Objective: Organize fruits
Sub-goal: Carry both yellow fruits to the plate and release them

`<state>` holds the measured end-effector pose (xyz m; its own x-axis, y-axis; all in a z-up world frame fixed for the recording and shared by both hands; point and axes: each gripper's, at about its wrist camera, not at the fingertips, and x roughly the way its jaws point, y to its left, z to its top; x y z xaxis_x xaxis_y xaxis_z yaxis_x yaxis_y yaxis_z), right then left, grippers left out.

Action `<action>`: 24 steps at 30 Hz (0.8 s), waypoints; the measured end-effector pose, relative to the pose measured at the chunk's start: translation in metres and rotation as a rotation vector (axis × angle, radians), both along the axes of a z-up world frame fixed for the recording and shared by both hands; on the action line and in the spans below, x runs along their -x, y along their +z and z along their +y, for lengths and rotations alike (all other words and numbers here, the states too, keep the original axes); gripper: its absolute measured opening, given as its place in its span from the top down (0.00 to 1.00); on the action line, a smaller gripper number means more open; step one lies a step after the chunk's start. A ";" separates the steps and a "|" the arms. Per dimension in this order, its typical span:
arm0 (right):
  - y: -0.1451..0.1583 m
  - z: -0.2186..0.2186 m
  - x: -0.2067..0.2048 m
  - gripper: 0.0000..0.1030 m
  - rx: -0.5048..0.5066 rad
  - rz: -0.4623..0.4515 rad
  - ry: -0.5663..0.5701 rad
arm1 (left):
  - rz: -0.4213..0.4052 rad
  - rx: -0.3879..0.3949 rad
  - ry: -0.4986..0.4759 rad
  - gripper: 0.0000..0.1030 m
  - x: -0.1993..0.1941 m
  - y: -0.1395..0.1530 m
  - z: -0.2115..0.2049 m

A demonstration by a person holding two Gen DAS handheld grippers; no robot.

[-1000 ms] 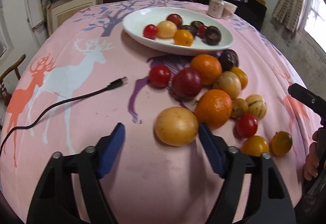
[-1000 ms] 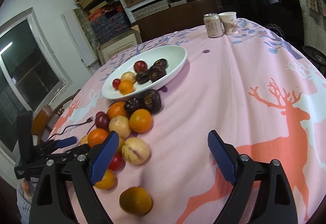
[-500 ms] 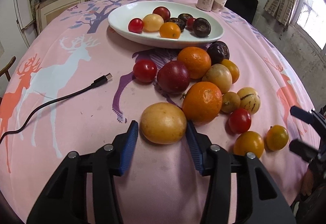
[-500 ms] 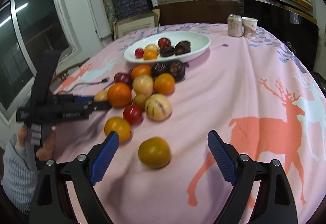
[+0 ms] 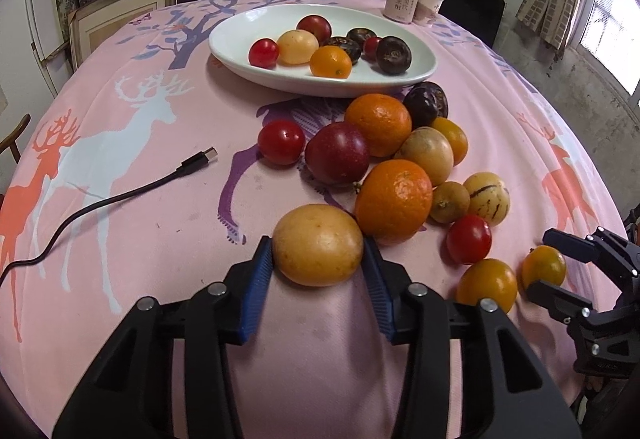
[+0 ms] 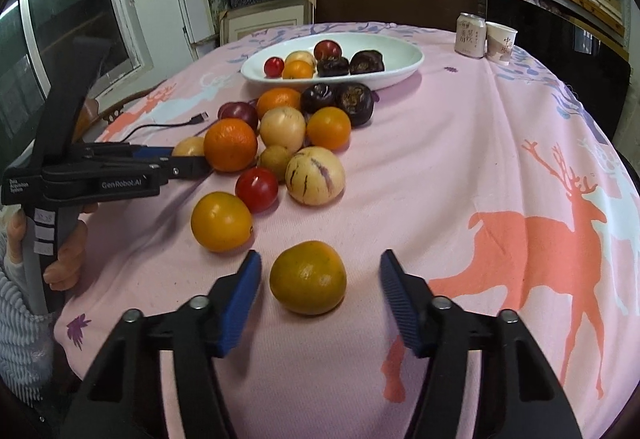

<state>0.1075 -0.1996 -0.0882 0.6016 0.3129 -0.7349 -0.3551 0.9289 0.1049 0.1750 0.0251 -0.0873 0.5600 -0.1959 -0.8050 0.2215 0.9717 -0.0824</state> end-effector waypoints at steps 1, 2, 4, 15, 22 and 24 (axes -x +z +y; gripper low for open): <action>-0.001 0.001 0.000 0.52 0.004 0.002 -0.001 | 0.000 0.000 0.000 0.57 0.000 0.000 0.000; -0.002 0.001 -0.001 0.55 0.006 0.012 0.002 | -0.001 0.000 0.000 0.57 -0.001 0.000 0.000; -0.005 0.002 -0.002 0.64 0.010 0.028 0.006 | 0.000 0.000 0.001 0.57 0.000 0.000 0.000; -0.002 -0.014 -0.011 0.64 -0.097 0.059 -0.009 | -0.029 0.062 0.041 0.57 0.003 0.012 0.013; 0.059 -0.029 -0.049 0.64 -0.145 -0.049 -0.044 | -0.120 0.028 0.140 0.57 -0.043 0.071 0.030; 0.088 -0.025 -0.074 0.64 -0.159 -0.108 -0.054 | -0.142 0.027 0.161 0.57 -0.058 0.083 0.030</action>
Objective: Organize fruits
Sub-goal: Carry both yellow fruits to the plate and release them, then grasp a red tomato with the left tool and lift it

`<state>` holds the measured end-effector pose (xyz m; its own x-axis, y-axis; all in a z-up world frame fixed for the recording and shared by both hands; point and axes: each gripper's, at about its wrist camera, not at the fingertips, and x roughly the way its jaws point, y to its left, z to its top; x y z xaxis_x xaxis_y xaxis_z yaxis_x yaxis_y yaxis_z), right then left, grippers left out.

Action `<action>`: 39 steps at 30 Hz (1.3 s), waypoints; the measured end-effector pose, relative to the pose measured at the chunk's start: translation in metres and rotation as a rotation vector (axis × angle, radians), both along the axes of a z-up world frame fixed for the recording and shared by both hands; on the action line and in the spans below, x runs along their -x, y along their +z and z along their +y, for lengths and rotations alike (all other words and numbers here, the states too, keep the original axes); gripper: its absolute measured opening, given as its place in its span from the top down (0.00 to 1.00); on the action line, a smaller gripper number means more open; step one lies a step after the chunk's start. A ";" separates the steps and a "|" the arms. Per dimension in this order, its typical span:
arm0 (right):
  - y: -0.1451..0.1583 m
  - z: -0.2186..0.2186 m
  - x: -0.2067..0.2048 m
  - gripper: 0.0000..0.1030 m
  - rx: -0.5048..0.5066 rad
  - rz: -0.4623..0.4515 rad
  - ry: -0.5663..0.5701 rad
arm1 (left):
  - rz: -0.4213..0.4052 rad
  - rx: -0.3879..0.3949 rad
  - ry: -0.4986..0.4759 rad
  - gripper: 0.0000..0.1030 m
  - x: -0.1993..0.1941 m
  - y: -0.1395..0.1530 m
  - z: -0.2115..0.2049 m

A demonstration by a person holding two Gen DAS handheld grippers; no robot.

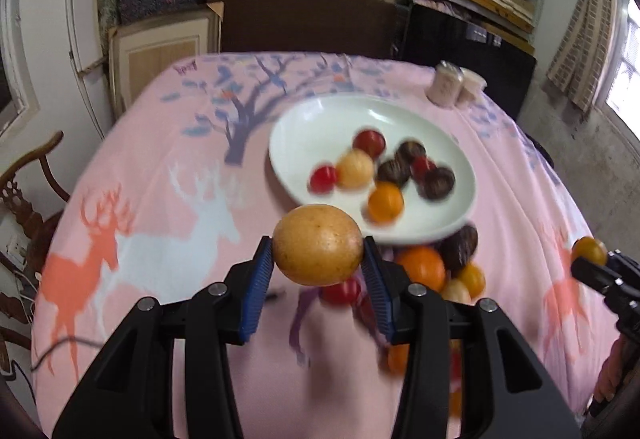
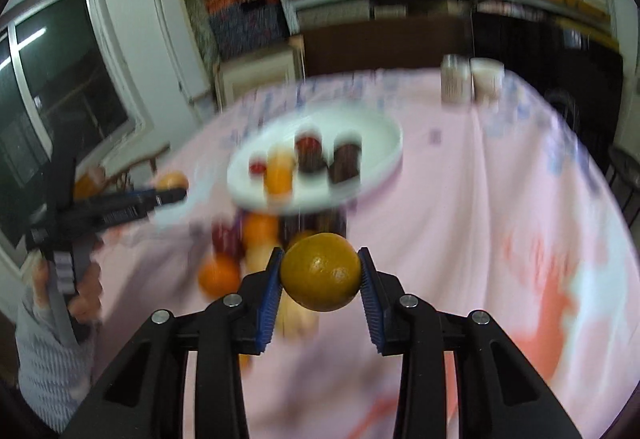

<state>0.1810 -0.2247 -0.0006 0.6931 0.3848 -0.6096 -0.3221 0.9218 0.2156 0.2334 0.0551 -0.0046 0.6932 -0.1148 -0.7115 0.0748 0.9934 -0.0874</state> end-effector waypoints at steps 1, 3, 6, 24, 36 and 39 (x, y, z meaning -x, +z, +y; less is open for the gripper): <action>0.007 0.002 -0.009 0.64 -0.005 -0.014 -0.002 | -0.009 0.004 0.014 0.57 -0.012 0.006 -0.001; 0.023 0.012 -0.037 0.64 -0.022 -0.044 -0.011 | -0.015 0.009 0.033 0.57 -0.033 0.012 -0.005; 0.027 0.023 -0.084 0.64 -0.063 -0.030 -0.035 | 0.001 0.031 0.057 0.57 -0.070 0.013 -0.008; -0.038 0.017 -0.177 0.25 -0.105 0.075 -0.159 | 0.125 0.035 0.115 0.48 -0.161 -0.045 -0.004; -0.006 0.006 -0.134 0.15 -0.142 -0.047 -0.163 | 0.029 -0.007 0.131 0.27 -0.116 -0.013 -0.007; -0.006 0.004 -0.116 0.14 -0.140 -0.068 -0.166 | 0.008 -0.030 0.126 0.27 -0.091 -0.013 -0.010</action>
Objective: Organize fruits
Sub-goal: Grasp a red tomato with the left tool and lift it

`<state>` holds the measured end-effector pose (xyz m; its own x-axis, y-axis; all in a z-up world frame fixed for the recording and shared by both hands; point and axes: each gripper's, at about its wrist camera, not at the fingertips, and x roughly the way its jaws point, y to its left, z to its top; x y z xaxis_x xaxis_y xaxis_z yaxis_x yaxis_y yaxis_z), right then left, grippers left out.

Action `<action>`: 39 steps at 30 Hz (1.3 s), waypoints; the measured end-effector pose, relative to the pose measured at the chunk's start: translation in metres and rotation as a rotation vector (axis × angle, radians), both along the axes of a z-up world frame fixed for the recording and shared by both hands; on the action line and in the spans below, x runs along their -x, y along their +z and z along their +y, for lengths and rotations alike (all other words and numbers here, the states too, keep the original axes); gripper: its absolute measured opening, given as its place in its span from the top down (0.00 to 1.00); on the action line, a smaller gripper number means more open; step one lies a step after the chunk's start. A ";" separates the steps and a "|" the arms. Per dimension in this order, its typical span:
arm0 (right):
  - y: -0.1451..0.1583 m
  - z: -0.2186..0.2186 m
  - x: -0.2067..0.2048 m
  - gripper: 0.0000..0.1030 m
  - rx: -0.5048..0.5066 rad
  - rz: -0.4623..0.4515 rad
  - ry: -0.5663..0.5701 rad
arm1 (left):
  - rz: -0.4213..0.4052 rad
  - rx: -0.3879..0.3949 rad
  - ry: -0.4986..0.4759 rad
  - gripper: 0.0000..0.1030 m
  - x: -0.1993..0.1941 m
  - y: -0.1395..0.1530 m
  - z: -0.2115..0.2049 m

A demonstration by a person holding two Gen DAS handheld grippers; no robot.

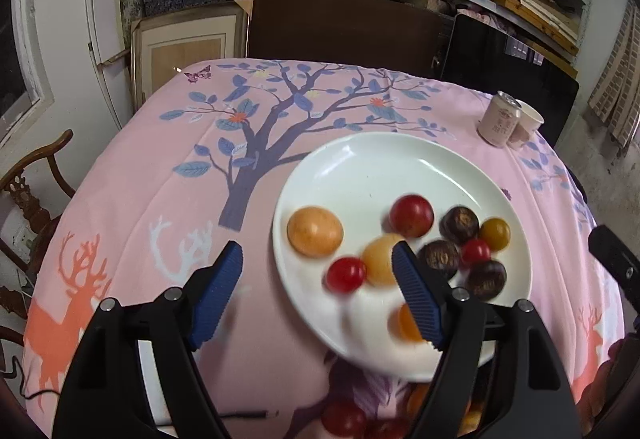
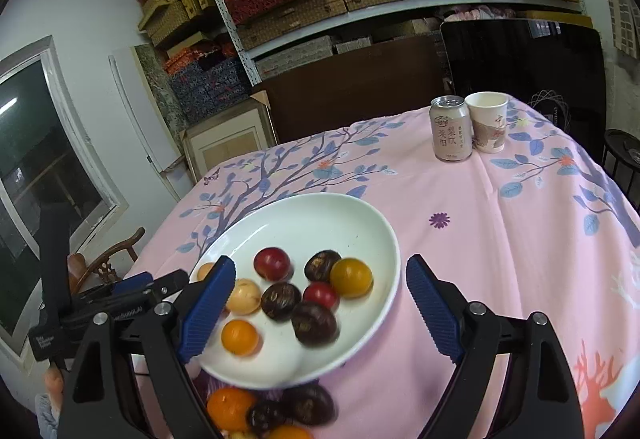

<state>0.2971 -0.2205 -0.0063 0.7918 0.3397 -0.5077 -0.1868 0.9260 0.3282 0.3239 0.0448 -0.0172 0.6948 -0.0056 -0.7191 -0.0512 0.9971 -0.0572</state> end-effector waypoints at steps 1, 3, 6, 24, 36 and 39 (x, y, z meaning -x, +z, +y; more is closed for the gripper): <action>-0.001 -0.001 0.006 0.12 0.005 -0.008 -0.004 | -0.007 -0.014 0.000 0.26 0.009 -0.001 -0.001; -0.005 -0.006 0.024 0.09 0.021 -0.027 -0.023 | -0.022 -0.060 0.007 0.21 0.033 -0.004 -0.002; -0.014 -0.018 0.041 0.08 0.001 -0.017 -0.052 | -0.017 -0.074 0.023 0.17 0.057 -0.013 0.004; -0.030 -0.046 0.057 0.08 -0.117 0.046 -0.069 | 0.131 -0.007 -0.036 0.13 0.077 -0.062 0.010; -0.028 -0.046 0.058 0.07 -0.129 0.047 -0.059 | 0.054 0.042 0.082 0.10 0.094 -0.044 0.043; -0.029 -0.042 0.058 0.07 -0.114 0.049 -0.051 | 0.070 -0.052 0.034 0.17 0.093 -0.049 0.024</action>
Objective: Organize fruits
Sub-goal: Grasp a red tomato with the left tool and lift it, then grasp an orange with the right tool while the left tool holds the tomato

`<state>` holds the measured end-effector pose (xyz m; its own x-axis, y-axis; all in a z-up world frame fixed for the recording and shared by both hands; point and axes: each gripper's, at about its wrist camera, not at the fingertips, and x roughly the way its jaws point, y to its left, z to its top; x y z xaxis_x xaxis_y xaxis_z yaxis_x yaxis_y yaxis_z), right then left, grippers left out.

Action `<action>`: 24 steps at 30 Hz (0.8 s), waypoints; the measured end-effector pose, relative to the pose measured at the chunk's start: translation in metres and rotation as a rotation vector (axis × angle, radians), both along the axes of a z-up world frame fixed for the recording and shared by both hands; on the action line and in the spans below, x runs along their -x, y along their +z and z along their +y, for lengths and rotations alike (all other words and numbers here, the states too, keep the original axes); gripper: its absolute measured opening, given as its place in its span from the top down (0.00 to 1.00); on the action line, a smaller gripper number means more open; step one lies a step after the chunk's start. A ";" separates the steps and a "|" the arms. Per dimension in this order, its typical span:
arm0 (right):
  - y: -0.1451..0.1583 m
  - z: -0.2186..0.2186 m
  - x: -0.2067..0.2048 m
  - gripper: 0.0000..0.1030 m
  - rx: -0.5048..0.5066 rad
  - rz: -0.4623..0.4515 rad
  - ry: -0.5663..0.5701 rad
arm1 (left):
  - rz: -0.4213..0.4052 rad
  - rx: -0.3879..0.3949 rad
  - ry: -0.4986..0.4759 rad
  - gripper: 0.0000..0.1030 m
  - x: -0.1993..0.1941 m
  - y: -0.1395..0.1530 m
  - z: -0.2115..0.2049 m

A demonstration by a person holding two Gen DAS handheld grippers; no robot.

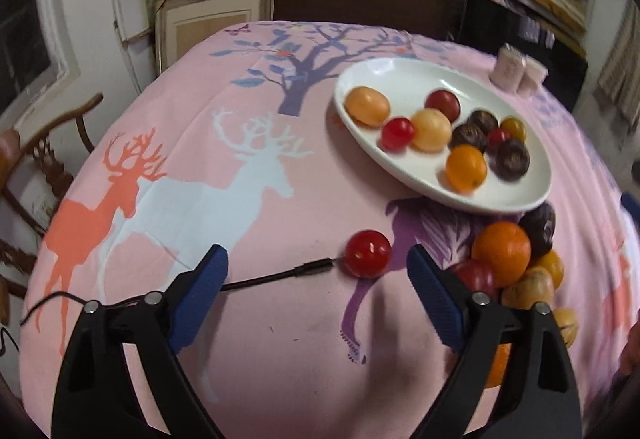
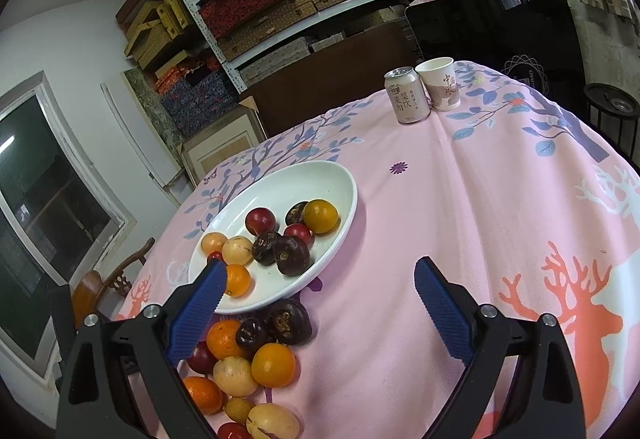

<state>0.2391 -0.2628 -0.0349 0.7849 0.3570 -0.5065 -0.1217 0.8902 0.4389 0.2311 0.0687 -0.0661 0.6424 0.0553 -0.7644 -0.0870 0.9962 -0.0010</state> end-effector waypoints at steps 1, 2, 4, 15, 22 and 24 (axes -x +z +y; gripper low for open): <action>0.000 0.000 0.000 0.07 0.003 0.000 0.000 | 0.012 -0.004 -0.014 0.22 -0.001 -0.003 -0.003; 0.000 0.001 0.000 0.07 0.004 0.000 0.000 | 0.020 -0.002 -0.023 0.25 -0.003 -0.005 -0.005; 0.000 0.001 0.000 0.07 0.002 0.000 0.000 | 0.037 0.000 -0.036 0.32 -0.007 -0.009 -0.006; -0.002 0.002 -0.001 0.07 0.005 0.010 0.003 | 0.050 -0.008 -0.081 0.48 -0.020 -0.016 -0.010; -0.005 0.006 -0.003 0.07 0.028 0.025 0.008 | 0.046 -0.007 -0.137 0.64 -0.021 -0.016 -0.018; -0.006 0.005 -0.004 0.07 0.021 0.035 0.007 | 0.054 0.002 -0.146 0.64 -0.024 -0.017 -0.018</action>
<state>0.2430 -0.2576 -0.0410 0.7639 0.3515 -0.5412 -0.1130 0.8985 0.4241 0.2547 0.0507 -0.0831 0.6012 -0.0369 -0.7982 0.0587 0.9983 -0.0020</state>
